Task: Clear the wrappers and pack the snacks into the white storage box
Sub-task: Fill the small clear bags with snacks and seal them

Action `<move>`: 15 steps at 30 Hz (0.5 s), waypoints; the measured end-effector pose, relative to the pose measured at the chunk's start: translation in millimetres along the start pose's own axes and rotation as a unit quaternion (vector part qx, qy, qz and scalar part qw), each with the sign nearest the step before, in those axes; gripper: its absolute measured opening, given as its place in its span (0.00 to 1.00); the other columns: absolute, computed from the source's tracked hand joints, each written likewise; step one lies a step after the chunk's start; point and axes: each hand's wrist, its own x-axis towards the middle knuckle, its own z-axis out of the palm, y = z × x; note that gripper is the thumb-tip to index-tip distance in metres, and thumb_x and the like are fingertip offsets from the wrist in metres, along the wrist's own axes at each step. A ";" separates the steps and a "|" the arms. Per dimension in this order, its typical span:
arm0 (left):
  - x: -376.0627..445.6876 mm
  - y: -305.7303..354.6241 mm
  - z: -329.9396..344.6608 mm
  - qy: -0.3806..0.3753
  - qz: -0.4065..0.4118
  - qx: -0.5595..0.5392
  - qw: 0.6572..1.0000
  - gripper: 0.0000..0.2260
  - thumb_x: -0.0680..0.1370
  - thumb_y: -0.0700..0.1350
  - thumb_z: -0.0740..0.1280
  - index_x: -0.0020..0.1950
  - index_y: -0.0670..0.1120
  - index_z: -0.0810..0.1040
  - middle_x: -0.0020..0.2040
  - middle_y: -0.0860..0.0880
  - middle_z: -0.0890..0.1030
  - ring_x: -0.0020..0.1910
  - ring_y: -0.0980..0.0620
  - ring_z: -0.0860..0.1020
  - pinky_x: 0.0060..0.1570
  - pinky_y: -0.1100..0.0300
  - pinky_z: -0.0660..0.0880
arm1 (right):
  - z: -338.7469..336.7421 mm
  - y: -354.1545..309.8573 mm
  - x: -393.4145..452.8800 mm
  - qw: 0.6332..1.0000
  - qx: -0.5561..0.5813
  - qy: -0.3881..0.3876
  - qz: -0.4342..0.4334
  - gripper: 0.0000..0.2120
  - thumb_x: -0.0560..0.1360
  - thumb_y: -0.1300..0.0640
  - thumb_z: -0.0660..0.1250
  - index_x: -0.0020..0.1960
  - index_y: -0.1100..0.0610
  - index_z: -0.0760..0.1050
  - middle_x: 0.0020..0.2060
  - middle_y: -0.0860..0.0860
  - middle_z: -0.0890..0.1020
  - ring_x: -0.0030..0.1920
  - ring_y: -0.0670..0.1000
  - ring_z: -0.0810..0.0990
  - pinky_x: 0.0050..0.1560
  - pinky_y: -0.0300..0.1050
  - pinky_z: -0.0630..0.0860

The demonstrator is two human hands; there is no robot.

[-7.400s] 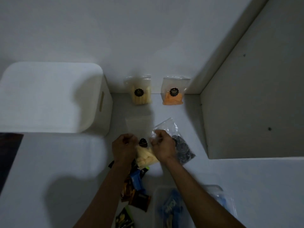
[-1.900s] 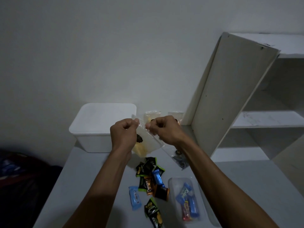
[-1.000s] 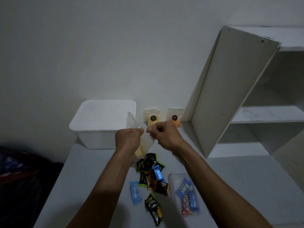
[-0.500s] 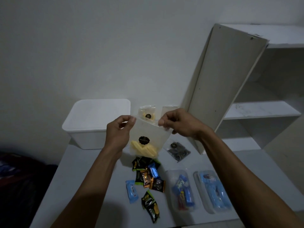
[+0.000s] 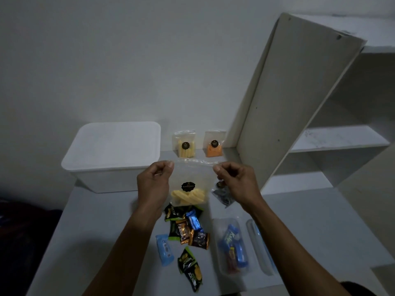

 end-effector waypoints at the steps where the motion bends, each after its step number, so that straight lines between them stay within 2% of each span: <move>1: 3.8 -4.9 3.9 -0.002 -0.004 0.000 1.000 0.01 0.76 0.45 0.72 0.47 0.51 0.83 0.42 0.54 0.82 0.44 0.58 0.78 0.47 0.58 0.75 | -0.7 5.4 4.7 1.000 -0.002 0.001 0.004 0.07 0.76 0.55 0.71 0.48 0.59 0.83 0.39 0.51 0.84 0.39 0.47 0.82 0.39 0.43 0.82; 5: 29.7 -18.6 30.1 0.002 -0.029 0.002 1.000 0.05 0.75 0.44 0.72 0.51 0.47 0.83 0.42 0.53 0.82 0.42 0.58 0.78 0.50 0.55 0.77 | -4.3 25.0 35.5 0.999 -0.013 0.016 0.025 0.06 0.76 0.55 0.70 0.47 0.57 0.83 0.39 0.51 0.84 0.40 0.49 0.82 0.40 0.45 0.82; 10: 83.3 -24.7 64.2 0.029 -0.023 0.004 0.999 0.02 0.76 0.44 0.72 0.46 0.51 0.82 0.38 0.54 0.81 0.39 0.58 0.78 0.48 0.54 0.78 | -2.3 41.2 96.6 0.999 -0.006 0.036 0.028 0.06 0.76 0.55 0.71 0.46 0.57 0.83 0.39 0.52 0.85 0.40 0.51 0.83 0.43 0.51 0.83; 12: 109.7 -29.3 76.6 0.047 -0.019 0.011 0.999 0.02 0.75 0.44 0.73 0.46 0.51 0.82 0.37 0.54 0.81 0.37 0.58 0.78 0.47 0.54 0.78 | 3.5 50.4 126.3 0.999 -0.010 0.045 0.024 0.09 0.77 0.54 0.71 0.44 0.60 0.83 0.38 0.56 0.84 0.39 0.53 0.83 0.43 0.55 0.82; 15: 148.0 -39.6 91.2 0.084 -0.020 0.030 0.996 0.02 0.75 0.45 0.73 0.43 0.53 0.83 0.34 0.55 0.81 0.35 0.56 0.78 0.48 0.53 0.78 | 15.1 64.7 168.9 0.999 -0.003 0.043 0.031 0.10 0.76 0.55 0.71 0.44 0.62 0.82 0.38 0.57 0.84 0.39 0.52 0.82 0.46 0.58 0.81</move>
